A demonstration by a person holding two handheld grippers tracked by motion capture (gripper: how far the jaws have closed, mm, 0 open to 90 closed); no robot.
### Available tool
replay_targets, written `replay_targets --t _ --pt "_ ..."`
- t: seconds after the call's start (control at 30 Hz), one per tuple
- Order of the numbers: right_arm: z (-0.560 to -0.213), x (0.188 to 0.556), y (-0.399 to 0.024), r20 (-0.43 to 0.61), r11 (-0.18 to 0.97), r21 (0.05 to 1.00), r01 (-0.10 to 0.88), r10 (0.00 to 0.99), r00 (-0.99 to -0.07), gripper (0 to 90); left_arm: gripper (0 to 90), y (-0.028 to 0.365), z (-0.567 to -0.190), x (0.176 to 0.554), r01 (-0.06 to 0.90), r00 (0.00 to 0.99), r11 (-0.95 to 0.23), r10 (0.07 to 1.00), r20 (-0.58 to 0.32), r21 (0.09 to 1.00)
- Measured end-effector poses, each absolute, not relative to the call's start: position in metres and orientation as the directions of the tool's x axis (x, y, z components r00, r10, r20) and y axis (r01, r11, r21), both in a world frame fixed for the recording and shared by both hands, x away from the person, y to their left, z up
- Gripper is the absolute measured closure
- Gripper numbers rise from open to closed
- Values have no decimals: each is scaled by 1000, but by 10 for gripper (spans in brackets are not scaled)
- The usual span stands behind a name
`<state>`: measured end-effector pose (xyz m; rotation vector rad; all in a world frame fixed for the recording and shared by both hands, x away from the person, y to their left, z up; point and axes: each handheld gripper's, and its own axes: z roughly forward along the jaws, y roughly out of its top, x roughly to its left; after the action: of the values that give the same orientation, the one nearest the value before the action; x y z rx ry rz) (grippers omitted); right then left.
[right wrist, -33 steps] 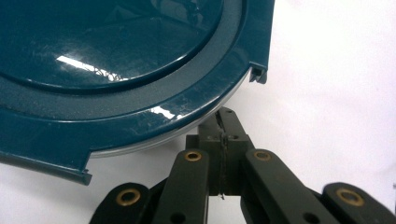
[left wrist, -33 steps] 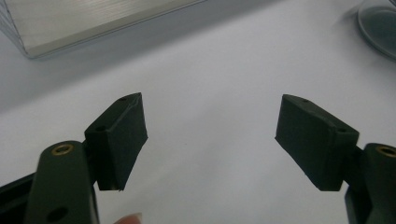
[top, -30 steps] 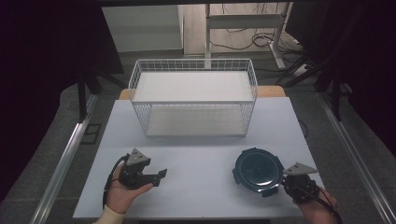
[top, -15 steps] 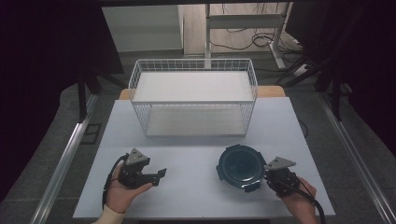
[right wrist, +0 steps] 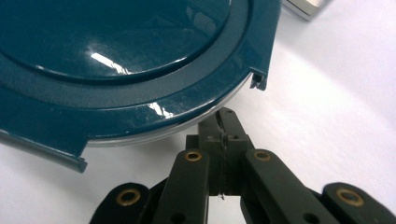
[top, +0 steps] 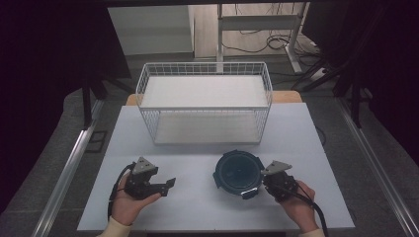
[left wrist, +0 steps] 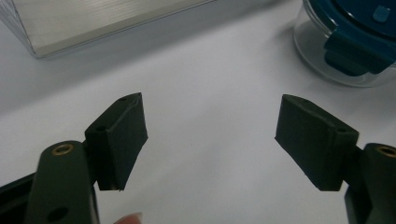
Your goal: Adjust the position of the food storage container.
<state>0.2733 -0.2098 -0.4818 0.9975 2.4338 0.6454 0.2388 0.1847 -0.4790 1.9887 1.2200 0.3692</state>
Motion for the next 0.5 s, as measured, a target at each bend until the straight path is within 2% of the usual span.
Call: replay_targets --t 0.5 --pt "-488 278 -177 -204 659 547 516 703 -681 899 245 184 -480 239 637 501 -260 855 -134 726"
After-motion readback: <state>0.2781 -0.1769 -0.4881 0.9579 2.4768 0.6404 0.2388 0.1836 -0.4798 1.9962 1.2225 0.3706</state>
